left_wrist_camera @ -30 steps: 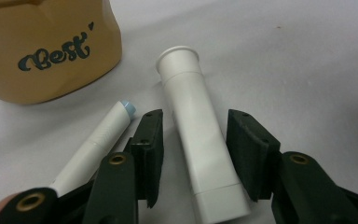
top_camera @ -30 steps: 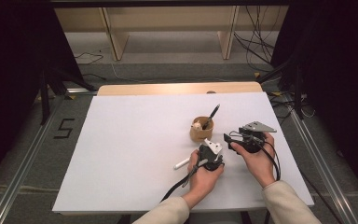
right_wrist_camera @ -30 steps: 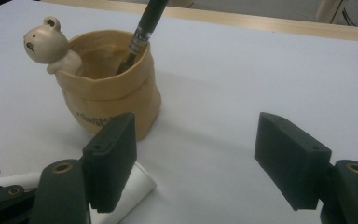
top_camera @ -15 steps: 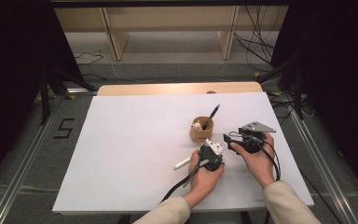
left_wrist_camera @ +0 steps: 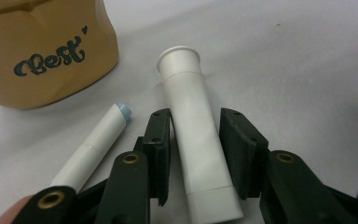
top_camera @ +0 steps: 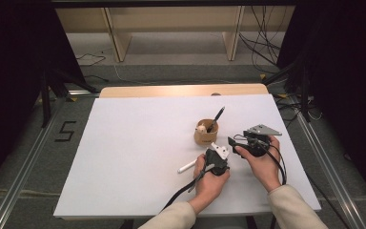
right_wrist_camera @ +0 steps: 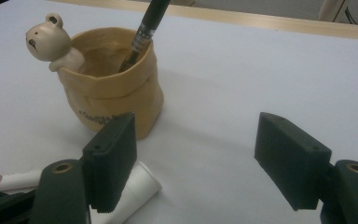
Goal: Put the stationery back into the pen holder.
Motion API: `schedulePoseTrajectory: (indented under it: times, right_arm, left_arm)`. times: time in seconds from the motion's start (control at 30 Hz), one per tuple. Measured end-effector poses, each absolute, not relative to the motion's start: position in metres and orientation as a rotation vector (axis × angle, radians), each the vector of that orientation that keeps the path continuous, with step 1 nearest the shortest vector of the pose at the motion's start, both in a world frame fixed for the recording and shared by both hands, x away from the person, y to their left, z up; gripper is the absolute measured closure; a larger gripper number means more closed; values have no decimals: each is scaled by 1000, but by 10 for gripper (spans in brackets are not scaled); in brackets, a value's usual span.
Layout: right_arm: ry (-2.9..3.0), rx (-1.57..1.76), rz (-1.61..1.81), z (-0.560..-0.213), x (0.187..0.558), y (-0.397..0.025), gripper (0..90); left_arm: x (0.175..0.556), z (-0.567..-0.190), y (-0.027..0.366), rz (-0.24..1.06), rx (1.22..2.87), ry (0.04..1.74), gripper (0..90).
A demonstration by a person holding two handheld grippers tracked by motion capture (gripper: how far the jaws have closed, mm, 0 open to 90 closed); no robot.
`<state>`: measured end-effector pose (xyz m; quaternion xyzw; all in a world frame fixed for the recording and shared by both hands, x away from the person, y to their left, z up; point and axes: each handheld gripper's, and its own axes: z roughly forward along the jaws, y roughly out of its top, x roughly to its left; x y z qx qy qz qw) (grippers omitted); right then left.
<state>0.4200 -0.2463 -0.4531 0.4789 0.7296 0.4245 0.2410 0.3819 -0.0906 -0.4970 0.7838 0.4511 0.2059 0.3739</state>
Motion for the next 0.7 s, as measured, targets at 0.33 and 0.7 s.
schedulePoseTrajectory:
  times: [0.33, 0.7]
  right_arm:
    - [1996, 1309, 1162, -453, 420, -246, 298]
    - [1991, 1307, 1164, -453, 420, -247, 298]
  left_arm:
    - [379, -498, -93, 542, 2008, 1150, 688]
    - [378, -498, -94, 559, 2004, 1153, 700]
